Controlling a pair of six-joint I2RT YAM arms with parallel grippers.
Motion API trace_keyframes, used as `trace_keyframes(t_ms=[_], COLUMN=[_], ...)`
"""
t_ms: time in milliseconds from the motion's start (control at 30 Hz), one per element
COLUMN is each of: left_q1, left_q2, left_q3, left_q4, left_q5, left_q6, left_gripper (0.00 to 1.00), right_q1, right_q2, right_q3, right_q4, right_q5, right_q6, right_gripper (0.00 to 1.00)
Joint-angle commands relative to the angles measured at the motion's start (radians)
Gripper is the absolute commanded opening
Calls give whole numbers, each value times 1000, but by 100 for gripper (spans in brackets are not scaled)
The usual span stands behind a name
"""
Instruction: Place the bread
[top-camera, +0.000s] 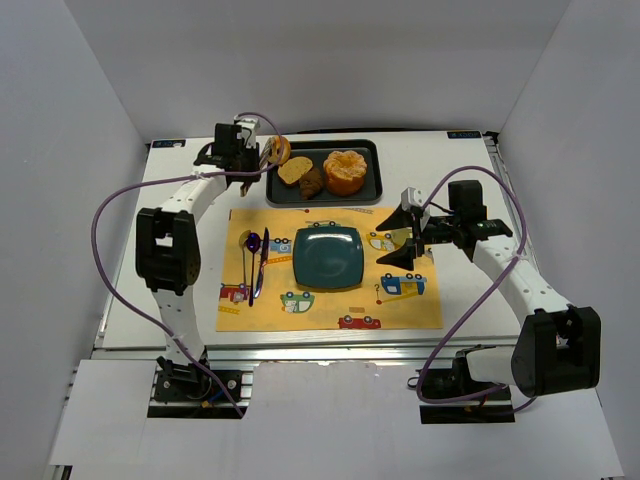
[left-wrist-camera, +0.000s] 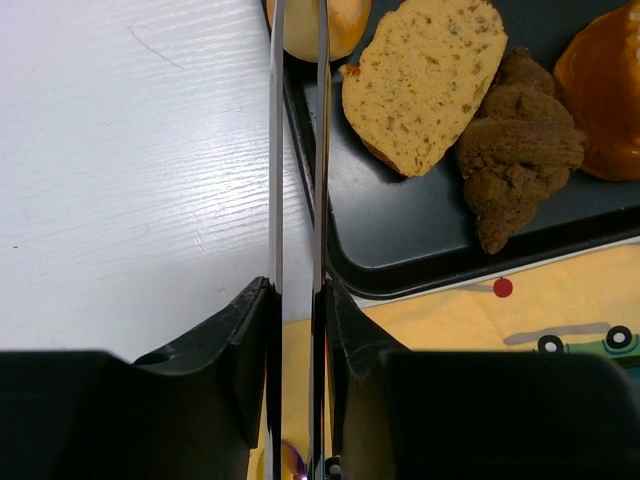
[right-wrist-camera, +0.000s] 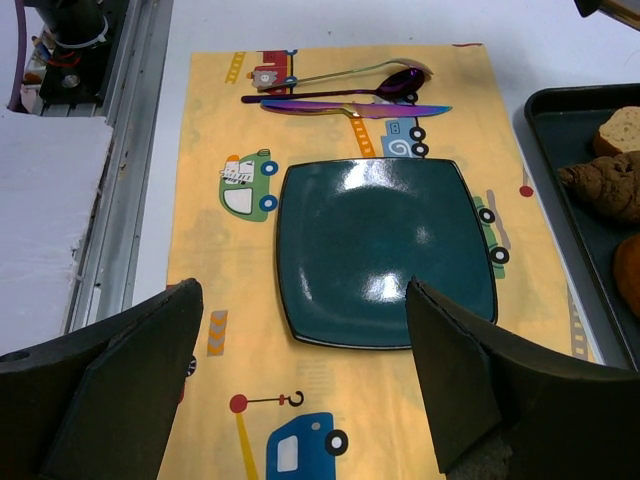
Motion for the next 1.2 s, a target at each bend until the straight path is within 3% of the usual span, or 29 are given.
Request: trace_keyframes(t_ms=[0,67,233,400,700,867,1067,1133,1167], left_q1=[-4,-4,-4,-10,-151,-240,-300,-306,-311], left_q2=[-110,-149,-352,-595,-1009,-1099,-1059,-1045,-1040], left_q3=[29,-5,-166,-483,-881,-988,-1015,-1018,-1022], left_q4=[32,50,159,260,143,86,43,32,32], left_q5=[28,44,114,217,297,286,246,235,226], left_q6=[-24,-43,-142,-266,-428,-478,-466,-453,-451], left_gripper=[6,0,0,0,0,0,0,3,11], right_q1=[-7,-6,-9,-12,-26,-26,-24,-26,-26], right_q2=[-14,-19,-37,-60,-98,-100,-98,-106,-109], right_q3=[27,27,27,19,9,9,22,24,24], right_q4=[-13,-18,-24,-27,-25,-25,-31,-35,-35], right_q5=[-35,-38,-36,-33,-21,-19,-15,-9,-7], right_q6=[-3,-3,-2,-8,-11,6,17,17,17], right_gripper=[87,87,87,87,87,87,87,87,87])
